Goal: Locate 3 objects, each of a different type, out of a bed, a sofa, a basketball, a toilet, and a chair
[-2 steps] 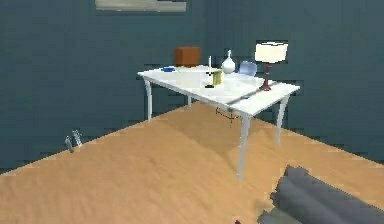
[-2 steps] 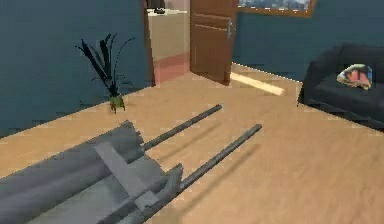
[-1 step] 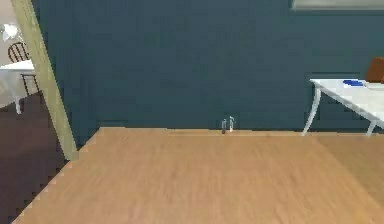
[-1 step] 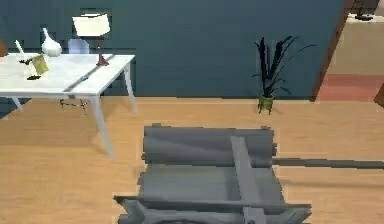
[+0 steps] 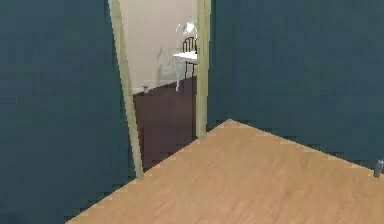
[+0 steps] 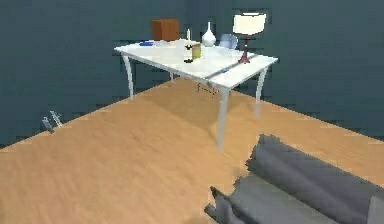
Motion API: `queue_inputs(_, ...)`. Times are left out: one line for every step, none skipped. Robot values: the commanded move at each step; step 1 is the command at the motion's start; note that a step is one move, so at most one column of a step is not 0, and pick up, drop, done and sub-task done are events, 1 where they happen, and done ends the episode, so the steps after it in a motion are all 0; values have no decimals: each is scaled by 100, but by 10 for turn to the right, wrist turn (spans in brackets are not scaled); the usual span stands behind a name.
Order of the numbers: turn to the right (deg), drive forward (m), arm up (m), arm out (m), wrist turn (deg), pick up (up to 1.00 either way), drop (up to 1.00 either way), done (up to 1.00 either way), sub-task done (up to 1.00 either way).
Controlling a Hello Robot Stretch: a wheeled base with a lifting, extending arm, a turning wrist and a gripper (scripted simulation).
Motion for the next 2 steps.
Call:
queue_inputs(0,100,0,0,0,0,0,0,0)
queue_inputs(-60,0,0,0,0,0,0,0,0)
